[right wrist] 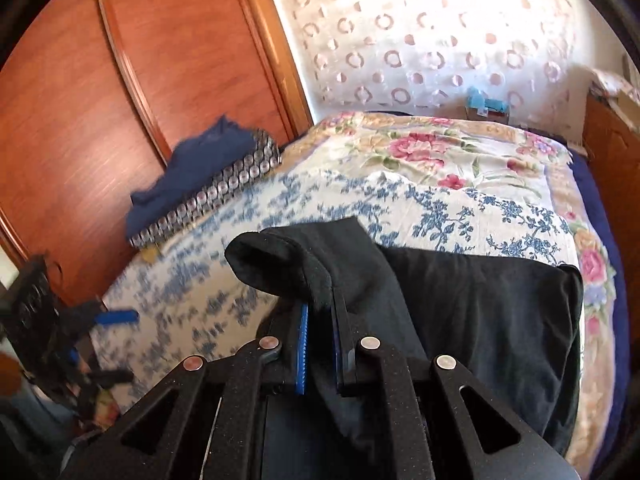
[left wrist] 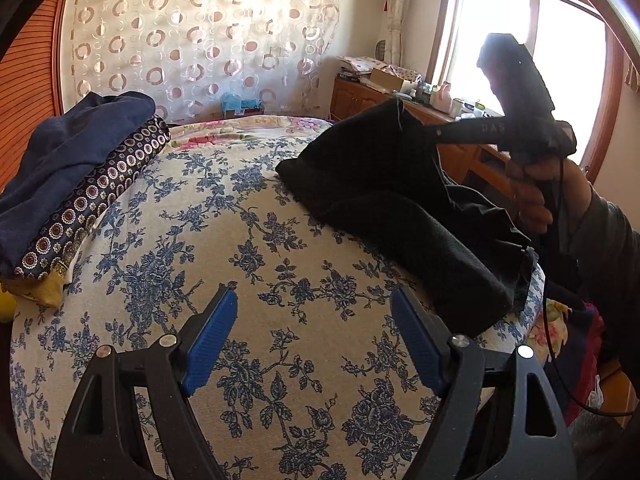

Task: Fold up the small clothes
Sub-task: 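Grasp the folded T-shirt end with the right tool and lift it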

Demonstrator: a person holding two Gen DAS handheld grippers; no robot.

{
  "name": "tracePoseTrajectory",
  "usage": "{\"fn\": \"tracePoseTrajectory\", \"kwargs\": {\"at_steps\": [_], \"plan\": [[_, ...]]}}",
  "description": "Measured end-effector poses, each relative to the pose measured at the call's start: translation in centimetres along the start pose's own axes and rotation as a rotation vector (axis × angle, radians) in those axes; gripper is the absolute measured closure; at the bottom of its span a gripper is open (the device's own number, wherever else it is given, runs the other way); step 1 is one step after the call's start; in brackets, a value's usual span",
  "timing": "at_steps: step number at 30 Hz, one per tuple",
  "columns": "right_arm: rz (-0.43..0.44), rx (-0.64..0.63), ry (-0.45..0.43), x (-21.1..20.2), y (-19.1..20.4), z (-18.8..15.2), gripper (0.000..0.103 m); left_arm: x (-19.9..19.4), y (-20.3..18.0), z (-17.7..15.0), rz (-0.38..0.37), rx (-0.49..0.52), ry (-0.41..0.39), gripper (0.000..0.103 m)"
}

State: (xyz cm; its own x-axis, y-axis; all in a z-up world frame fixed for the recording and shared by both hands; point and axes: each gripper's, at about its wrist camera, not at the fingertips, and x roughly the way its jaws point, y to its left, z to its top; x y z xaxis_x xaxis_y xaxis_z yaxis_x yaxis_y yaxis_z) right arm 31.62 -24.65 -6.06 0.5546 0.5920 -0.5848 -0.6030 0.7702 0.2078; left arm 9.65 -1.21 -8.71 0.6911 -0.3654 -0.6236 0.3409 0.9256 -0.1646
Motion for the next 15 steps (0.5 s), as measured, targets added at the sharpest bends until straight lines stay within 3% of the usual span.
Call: {"fn": "tracePoseTrajectory", "kwargs": {"at_steps": [6, 10, 15], "plan": [[-0.112, -0.001, -0.016, -0.3, -1.5, 0.2, 0.096, 0.1, -0.4, 0.0, -0.005, 0.008, 0.003, 0.023], [-0.223, 0.064, -0.015, -1.1, -4.7, 1.6, 0.096, 0.2, -0.5, 0.0, -0.008, 0.006, 0.002, 0.023], [-0.391, 0.149, 0.047, -0.5, -8.9, 2.3, 0.096, 0.4, -0.8, -0.2, -0.016, 0.004, 0.008, 0.023]]}}
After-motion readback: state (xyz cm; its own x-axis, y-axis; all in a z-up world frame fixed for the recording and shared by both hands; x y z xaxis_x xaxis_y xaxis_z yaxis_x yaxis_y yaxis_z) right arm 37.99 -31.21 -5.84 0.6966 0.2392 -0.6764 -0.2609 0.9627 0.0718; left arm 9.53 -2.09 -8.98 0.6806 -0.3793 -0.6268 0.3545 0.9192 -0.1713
